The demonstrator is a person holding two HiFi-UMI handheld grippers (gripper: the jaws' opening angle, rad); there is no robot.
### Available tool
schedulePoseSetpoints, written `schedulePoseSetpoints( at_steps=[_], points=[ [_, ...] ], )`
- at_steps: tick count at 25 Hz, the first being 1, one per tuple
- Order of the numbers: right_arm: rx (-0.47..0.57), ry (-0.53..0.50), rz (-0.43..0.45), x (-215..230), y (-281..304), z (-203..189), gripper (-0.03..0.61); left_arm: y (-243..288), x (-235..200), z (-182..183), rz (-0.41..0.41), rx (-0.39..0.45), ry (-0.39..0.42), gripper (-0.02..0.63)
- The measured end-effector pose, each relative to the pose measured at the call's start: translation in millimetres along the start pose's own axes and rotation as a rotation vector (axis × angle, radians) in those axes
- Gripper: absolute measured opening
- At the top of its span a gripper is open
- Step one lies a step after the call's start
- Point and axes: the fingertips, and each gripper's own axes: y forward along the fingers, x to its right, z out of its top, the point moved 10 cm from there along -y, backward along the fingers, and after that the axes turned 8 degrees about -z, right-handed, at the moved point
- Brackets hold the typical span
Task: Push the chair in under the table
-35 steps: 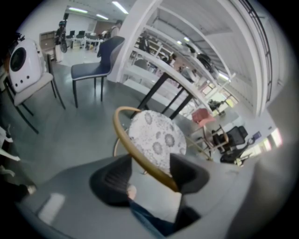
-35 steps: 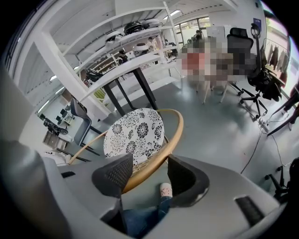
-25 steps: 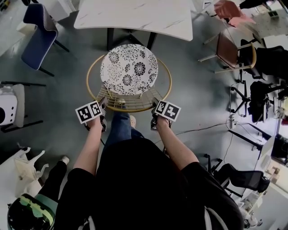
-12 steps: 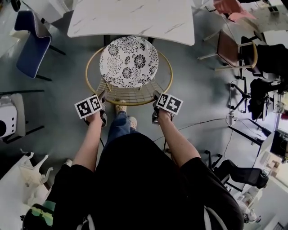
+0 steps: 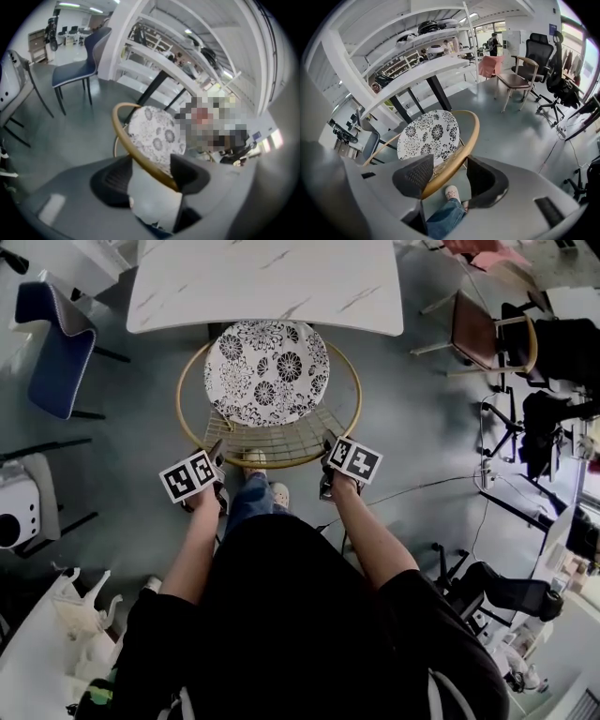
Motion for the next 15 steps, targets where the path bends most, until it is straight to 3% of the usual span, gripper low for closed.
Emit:
schedulePoseSetpoints(
  at_steps=[10,15],
  points=[
    [0.006,0.022,0.024,2,-4,-8,0.216,-6,-5,-7,-0.034,0.006,-0.010,0.259],
    [0.063,-0.070,-0.012,-1,-23,-10,0.216,-15,-6,-16,-0.057,0.007,0.000,0.261]
  ],
)
